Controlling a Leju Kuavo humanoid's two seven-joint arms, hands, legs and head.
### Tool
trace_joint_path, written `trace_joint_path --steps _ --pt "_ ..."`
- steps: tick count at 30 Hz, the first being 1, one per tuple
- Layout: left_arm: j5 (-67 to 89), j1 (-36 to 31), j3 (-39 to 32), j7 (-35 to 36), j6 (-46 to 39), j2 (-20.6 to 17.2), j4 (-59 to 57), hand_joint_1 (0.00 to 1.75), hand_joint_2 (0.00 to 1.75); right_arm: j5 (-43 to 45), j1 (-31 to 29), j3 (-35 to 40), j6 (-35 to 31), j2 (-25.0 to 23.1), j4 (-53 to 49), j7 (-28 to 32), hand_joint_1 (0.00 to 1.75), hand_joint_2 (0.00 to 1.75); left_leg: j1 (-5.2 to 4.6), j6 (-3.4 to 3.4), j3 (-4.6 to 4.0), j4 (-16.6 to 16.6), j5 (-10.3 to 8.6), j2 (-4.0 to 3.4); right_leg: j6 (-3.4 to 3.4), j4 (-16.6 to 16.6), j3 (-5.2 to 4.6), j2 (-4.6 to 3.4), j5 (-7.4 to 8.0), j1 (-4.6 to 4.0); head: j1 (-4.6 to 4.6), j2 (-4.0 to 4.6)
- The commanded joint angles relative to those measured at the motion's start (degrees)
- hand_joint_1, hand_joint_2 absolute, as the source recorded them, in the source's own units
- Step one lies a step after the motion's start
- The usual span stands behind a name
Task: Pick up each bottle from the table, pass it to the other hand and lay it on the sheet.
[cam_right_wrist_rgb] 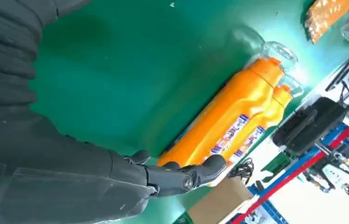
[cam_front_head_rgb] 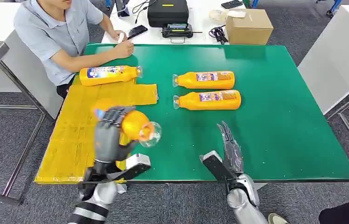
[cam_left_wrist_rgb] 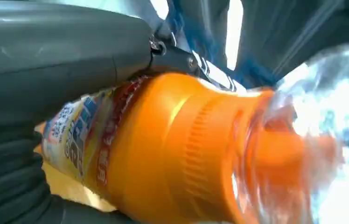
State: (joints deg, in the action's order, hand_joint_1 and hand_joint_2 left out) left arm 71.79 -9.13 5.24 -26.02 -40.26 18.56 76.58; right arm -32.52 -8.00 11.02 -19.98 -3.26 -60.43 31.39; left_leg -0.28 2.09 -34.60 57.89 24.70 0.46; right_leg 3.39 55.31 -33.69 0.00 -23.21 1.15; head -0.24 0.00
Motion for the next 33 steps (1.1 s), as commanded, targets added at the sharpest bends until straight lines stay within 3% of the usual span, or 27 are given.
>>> trace_joint_path --steps 1,2,4,5,7,8,13,20,26,33 --pt "18.21 -1.36 2.71 23.71 0.26 -12.66 0.72 1.75 1.75 -0.35 -2.76 -1.45 0.96 -0.67 2.95 0.93 0.0 1.75 0.06 -0.13 0.26 0.0 0.11 -0.16 -0.17 0.01 0.21 -0.14 -0.07 -0.07 -0.02 0.0" --pt "18.21 -4.18 12.41 34.49 0.26 -18.83 -2.52 1.75 1.75 -0.46 -2.73 -1.36 1.11 -0.61 2.86 1.02 0.0 1.75 0.05 -0.13 0.22 0.02 0.11 -0.21 -0.15 0.07 0.15 -0.21 -0.06 -0.05 0.0 0.0" --pt "18.21 -9.72 25.12 47.05 0.26 -24.29 -9.95 1.75 1.75 -0.33 -2.68 -1.34 1.72 -0.64 2.75 1.13 0.0 1.75 0.05 -0.21 0.29 -0.12 -0.01 0.02 -0.24 0.04 0.26 0.05 -0.07 -0.05 -0.02 0.0" --pt "18.21 -11.05 26.83 48.6 0.26 -23.99 -13.79 1.75 1.75 -0.2 -2.62 -1.33 1.93 -0.72 2.7 1.13 0.0 1.75 0.01 -0.17 0.12 -0.12 -0.13 0.42 -0.17 0.05 0.21 0.42 -0.07 0.0 -0.04 0.0" --pt "18.21 -14.39 29.66 50.09 0.26 -23.47 -21.55 1.75 1.75 -0.34 -2.56 -1.3 2.3 -0.81 2.95 1.17 0.0 1.75 0.05 -0.17 0.1 -0.07 -0.13 0.4 -0.16 0.04 0.08 0.4 -0.05 -0.05 -0.04 0.0" --pt "18.21 -14.61 29.25 49.77 0.26 -23.04 -22.61 1.75 1.75 -0.31 -2.58 -1.4 2.37 -0.86 2.98 1.2 0.0 1.75 0.0 -0.17 0.11 -0.1 -0.12 0.11 -0.14 0.05 -0.04 0.15 0.0 0.0 0.07 0.0" --pt "18.21 -17.74 23.63 43.68 3.73 -17.7 -35.11 1.75 1.75 -0.1 -2.54 -1.68 2.72 -1.27 3.2 1.43 0.0 1.75 0.02 -0.16 0.19 -0.07 -0.11 0.09 -0.13 0.12 0.14 0.06 -0.05 0.0 0.0 0.0" --pt "18.21 -19.19 23.3 42.95 1.89 -16.56 -40.48 1.75 1.75 -0.12 -2.6 -1.46 3.53 -1.8 3.47 1.65 0.0 1.75 0.14 -0.37 0.42 0.04 0.07 -0.02 -0.38 0.22 0.37 0.05 -0.2 -0.15 0.0 0.0" --pt "18.21 -19.19 23.3 42.95 1.89 -16.56 -40.48 1.75 1.75 -0.12 -2.6 -1.46 3.53 -1.8 3.47 1.65 0.0 1.75 0.02 -0.16 -0.02 0.0 -0.11 0.06 -0.1 0.17 -0.08 0.06 -0.03 -0.02 -0.02 0.0" --pt "18.21 -20.78 23.94 45.12 3.33 -16.03 -43.85 1.75 1.75 -0.44 -2.59 -0.79 3.76 -2.26 4.22 1.8 0.0 1.75 0.09 -0.22 0.1 0.06 -0.02 -0.01 -0.19 0.23 0.04 0.02 -0.09 -0.08 0.0 0.0"
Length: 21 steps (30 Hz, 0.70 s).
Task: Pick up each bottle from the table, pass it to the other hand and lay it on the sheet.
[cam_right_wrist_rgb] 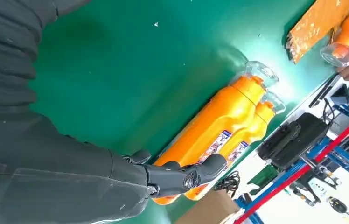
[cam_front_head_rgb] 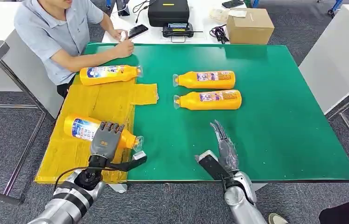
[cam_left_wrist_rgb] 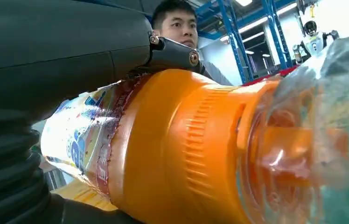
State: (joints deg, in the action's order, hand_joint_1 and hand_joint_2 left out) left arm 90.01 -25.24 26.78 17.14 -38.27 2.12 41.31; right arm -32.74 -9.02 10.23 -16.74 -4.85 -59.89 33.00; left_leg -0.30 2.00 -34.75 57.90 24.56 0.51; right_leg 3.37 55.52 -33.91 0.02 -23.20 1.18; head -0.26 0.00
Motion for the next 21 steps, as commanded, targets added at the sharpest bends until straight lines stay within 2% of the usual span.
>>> trace_joint_path --steps 1,2,4,9,12,21 --pt "-0.01 -4.79 2.52 2.09 1.36 0.45 -8.72 1.19 1.75 -0.24 -1.56 0.01 0.5 -0.66 3.69 0.18 0.0 1.75 0.07 -0.11 0.2 0.02 0.08 -0.04 -0.15 -0.01 0.22 0.0 -0.07 -0.08 0.0 0.0" --pt "-0.01 -4.89 1.97 2.3 1.69 0.89 -9.13 0.07 1.75 -0.23 -1.6 0.02 0.56 -0.63 3.72 0.18 0.0 1.75 0.08 -0.09 0.11 0.01 0.04 0.0 -0.11 -0.03 0.14 0.02 -0.03 -0.09 0.0 0.0" --pt "-0.34 -5.1 0.2 1.86 2.35 2.1 -9.87 0.0 1.75 -0.29 -1.68 -0.01 0.48 -0.55 3.65 0.22 0.0 1.75 0.05 -0.09 0.14 -0.01 0.04 0.0 -0.11 -0.02 0.15 0.03 -0.04 -0.06 0.0 0.0" --pt "-5.5 -6.42 -5.92 -4.47 8.35 4.74 -12.27 0.0 1.75 -0.34 -2.12 -0.35 1.26 -0.45 3.51 0.14 0.0 1.75 0.05 -0.08 0.15 0.0 0.04 -0.01 -0.11 -0.03 0.18 0.01 -0.03 -0.06 0.0 0.0" --pt "-5.83 -7.28 -6.98 -4.86 11.1 4.87 -13.8 0.0 1.75 -0.59 -2.42 -0.52 1.34 -0.42 3.73 0.13 0.0 1.75 0.04 -0.07 0.15 0.01 0.03 -0.03 -0.1 -0.01 0.17 -0.02 -0.01 -0.05 0.0 0.0" --pt "-5.73 -7.28 -7.04 -4.81 11.26 4.65 -13.96 0.0 1.75 -0.61 -2.47 -0.61 1.36 -0.34 3.78 0.12 0.0 1.75 0.03 -0.08 0.38 -0.03 0.02 -0.05 -0.1 -0.02 0.39 -0.05 0.01 -0.04 0.0 0.0"
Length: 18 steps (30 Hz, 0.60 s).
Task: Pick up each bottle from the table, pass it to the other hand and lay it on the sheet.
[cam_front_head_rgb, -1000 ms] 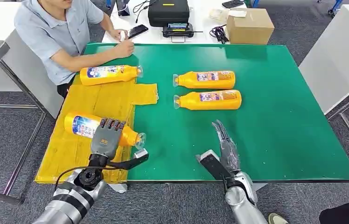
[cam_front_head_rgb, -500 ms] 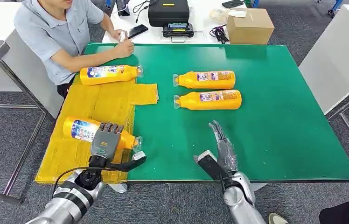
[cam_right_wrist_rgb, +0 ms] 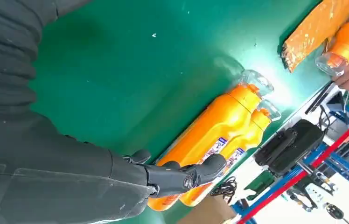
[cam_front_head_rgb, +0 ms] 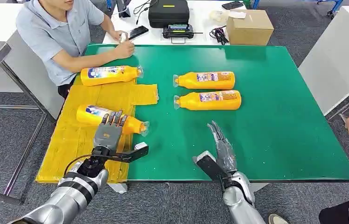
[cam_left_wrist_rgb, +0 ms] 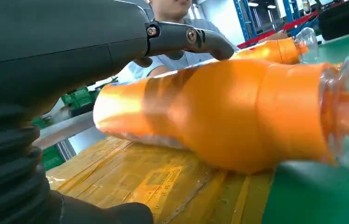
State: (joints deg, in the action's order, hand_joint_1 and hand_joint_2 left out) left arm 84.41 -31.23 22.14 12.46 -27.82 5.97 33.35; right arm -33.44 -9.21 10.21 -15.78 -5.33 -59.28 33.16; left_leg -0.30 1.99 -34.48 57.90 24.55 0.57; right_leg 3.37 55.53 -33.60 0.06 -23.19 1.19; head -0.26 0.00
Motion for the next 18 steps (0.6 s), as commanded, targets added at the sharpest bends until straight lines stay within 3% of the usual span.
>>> trace_joint_path --steps 1,18 --pt "-0.13 -1.29 -2.41 -0.13 0.82 0.8 -6.0 0.0 1.75 0.09 -2.28 -0.59 0.39 0.14 3.17 -0.03 0.0 1.75 0.05 -0.12 0.18 -0.03 0.05 -0.14 -0.16 -0.03 0.14 -0.1 -0.01 -0.06 0.02 0.0" --pt "-0.13 -1.29 -2.41 -0.13 0.82 0.8 -6.0 0.0 1.75 0.09 -2.28 -0.59 0.39 0.14 3.17 -0.03 0.0 1.75 0.02 -0.1 0.19 -0.03 0.01 -0.11 -0.1 -0.01 0.15 -0.09 0.01 -0.03 0.02 0.0"
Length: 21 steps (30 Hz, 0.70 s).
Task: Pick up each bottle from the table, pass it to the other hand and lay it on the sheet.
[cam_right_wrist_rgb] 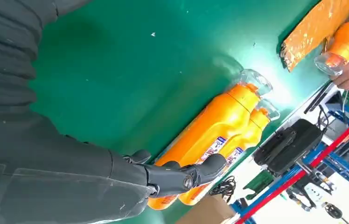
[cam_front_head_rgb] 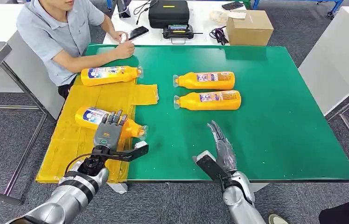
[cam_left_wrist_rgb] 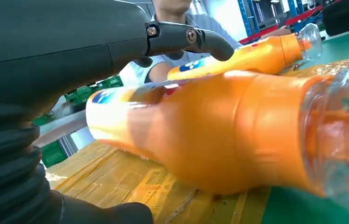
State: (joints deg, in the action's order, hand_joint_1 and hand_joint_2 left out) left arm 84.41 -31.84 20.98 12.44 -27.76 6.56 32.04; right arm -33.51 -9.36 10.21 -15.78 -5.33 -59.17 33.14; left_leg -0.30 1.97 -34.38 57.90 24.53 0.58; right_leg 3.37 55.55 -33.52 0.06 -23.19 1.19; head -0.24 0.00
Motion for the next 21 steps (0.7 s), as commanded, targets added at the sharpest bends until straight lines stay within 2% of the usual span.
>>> trace_joint_path --steps 1,13,16,17,19,21 --pt "-0.13 -0.68 -1.25 -0.11 0.75 0.21 -4.69 0.0 1.75 0.15 -2.13 -0.59 0.39 0.14 3.06 -0.01 0.0 1.75 0.01 -0.06 0.08 -0.03 0.02 -0.09 -0.07 -0.03 0.06 -0.07 0.01 -0.02 0.0 0.0" --pt "0.55 0.35 -3.25 -0.8 2.04 1.36 -4.54 0.0 1.75 -1.29 -1.66 -1.05 0.15 0.26 2.81 -0.13 0.0 1.75 0.06 -0.12 0.23 -0.03 0.06 -0.17 -0.16 -0.04 0.19 -0.12 -0.01 -0.07 -0.02 0.0" --pt "1.71 1.25 -3.17 -1.96 -0.75 1.69 -1.89 0.0 1.75 -1.58 -1.41 -1.32 -0.01 0.19 2.53 -0.07 0.0 1.75 0.05 -0.12 0.21 -0.04 0.06 -0.15 -0.16 -0.06 0.18 -0.1 -0.01 -0.06 0.0 0.0" --pt "-9.59 9.51 -4.05 -17.88 -12.24 3.63 14.46 0.0 1.75 5.36 2.17 -5.13 1.52 -1.21 -2.46 2.37 0.0 1.75 0.02 -0.08 0.21 -0.07 0.04 -0.12 -0.11 -0.06 0.17 -0.08 -0.01 -0.03 0.0 0.0" --pt "-4.45 19.86 -0.5 -12.08 -7.07 3.36 34.34 0.0 1.75 6.54 7.08 -6.19 3.68 -0.6 -9.38 1.3 0.0 1.75 0.01 -0.08 0.23 -0.07 0.09 -0.05 -0.12 -0.07 0.22 -0.01 -0.09 -0.02 0.0 0.0" --pt "-4.06 22.97 1.42 -11.02 -6.15 2.3 40.29 0.0 1.75 6.74 8.28 -7.0 4.12 -0.6 -10.71 1.17 0.0 1.75 -0.06 -0.04 0.18 -0.08 0.1 0.11 -0.07 -0.05 0.18 0.15 -0.16 0.05 0.04 0.0"
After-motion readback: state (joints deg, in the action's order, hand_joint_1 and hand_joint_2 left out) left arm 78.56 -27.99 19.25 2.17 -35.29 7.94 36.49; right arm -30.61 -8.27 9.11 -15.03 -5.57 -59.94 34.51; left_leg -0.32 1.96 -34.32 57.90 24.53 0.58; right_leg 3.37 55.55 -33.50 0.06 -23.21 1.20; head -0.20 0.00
